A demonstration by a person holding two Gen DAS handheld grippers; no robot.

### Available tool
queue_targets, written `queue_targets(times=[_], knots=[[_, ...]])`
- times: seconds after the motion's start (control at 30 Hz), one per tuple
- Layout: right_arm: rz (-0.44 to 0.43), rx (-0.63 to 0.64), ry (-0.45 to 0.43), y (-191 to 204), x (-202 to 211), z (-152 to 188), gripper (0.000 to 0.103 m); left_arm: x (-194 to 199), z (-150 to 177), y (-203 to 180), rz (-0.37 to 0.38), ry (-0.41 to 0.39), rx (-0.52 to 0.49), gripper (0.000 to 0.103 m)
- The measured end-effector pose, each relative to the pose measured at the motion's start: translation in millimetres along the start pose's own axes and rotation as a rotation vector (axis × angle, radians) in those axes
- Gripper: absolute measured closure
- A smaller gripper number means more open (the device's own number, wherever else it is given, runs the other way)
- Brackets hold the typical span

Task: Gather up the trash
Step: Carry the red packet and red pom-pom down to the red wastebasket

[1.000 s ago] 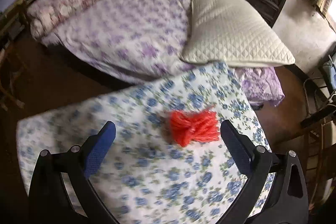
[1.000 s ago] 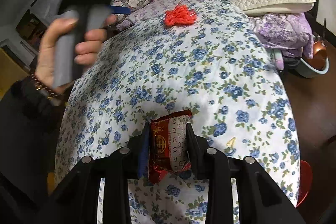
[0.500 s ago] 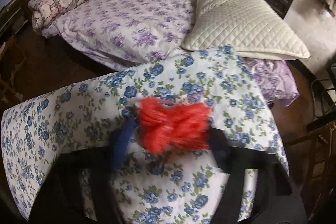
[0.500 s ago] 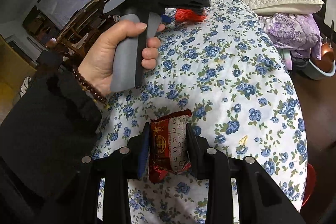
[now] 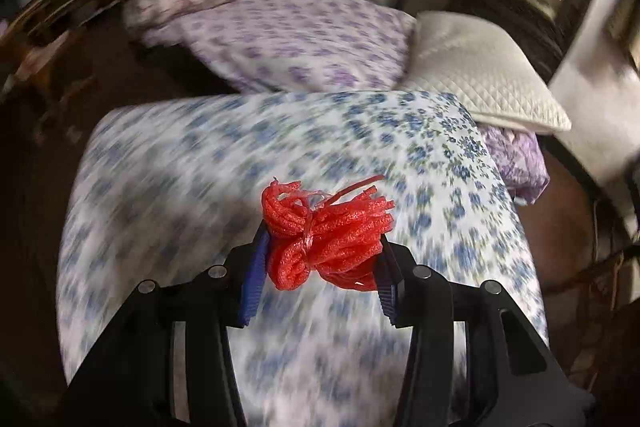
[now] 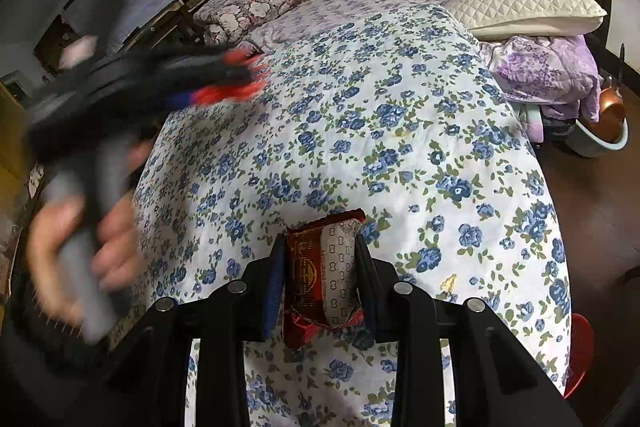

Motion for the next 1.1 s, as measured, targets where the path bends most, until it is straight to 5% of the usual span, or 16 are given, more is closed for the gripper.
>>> queue_targets(times=[0.23,0.43,0.73,1.1], knots=[[0.035,0.016,-0.053,2,12,-1,0.070,85,71,20,-0.038,-0.084,0.154,0.056],[0.031,0.016,-0.095,11,29,4,0.070,108,119,20,-0.034,-0.102,0.186,0.056],[0.056,0.022,-0.156,23,45,14,0.070,115,128,10,-0.044,-0.137,0.147,0.056],[0.015,-0.097,-0.274,-21,110,31,0.070,114,131,2,-0.047,-0.135,0.141,0.056]])
Point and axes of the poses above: each gripper's, at about its wrist camera, not at the fingertips, and x roughly against the way its jaws point, y to its left, z to its underside, the point moved 8 cm from there along -x, roughly the way its jaws point
